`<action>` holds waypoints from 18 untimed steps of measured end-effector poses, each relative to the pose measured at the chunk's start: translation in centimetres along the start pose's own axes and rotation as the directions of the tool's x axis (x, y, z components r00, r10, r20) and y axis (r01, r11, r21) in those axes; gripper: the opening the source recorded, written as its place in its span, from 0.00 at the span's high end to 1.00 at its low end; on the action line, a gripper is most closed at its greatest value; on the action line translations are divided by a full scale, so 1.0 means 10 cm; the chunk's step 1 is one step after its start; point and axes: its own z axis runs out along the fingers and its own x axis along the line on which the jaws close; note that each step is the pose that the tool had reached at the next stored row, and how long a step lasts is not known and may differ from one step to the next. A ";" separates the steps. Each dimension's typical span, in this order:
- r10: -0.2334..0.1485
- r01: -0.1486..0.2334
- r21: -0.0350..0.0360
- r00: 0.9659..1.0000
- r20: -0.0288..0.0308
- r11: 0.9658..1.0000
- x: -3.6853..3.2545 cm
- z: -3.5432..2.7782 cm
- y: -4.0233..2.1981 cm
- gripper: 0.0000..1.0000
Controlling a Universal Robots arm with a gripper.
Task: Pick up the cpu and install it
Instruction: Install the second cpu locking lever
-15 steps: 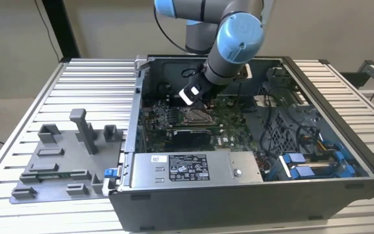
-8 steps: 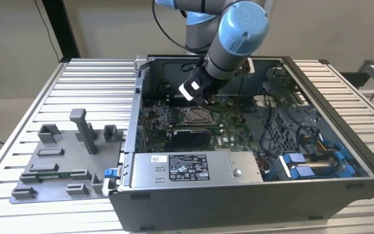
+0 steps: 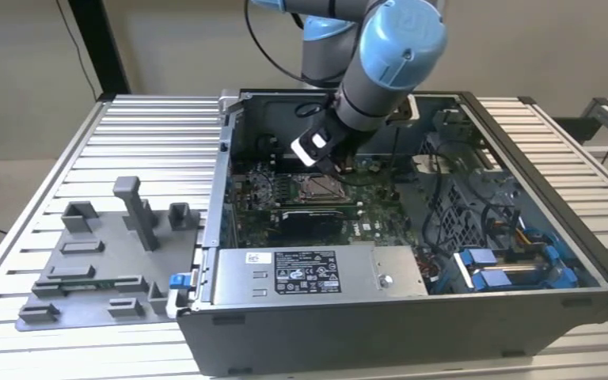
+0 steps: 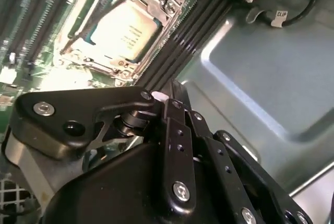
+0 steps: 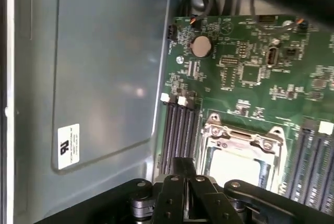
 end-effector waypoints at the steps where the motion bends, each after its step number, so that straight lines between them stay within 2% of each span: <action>1: 0.002 -0.003 0.004 1.000 0.012 1.000 -0.005 -0.003 -0.001 1.00; 5: 0.013 -0.015 0.022 0.997 0.070 1.000 -0.007 -0.004 -0.002 1.00; 7: 0.018 -0.022 0.031 0.995 0.101 0.999 -0.007 -0.004 -0.002 1.00; 11: 0.026 -0.033 0.045 0.988 0.154 0.998 -0.008 -0.005 -0.002 1.00; 15: 0.033 -0.048 0.059 0.974 0.223 0.997 -0.007 -0.004 -0.002 1.00; 17: 0.035 -0.053 0.061 0.966 0.257 0.997 -0.003 -0.003 -0.001 1.00; 18: 0.036 -0.055 0.062 0.962 0.271 0.997 0.007 -0.010 -0.001 1.00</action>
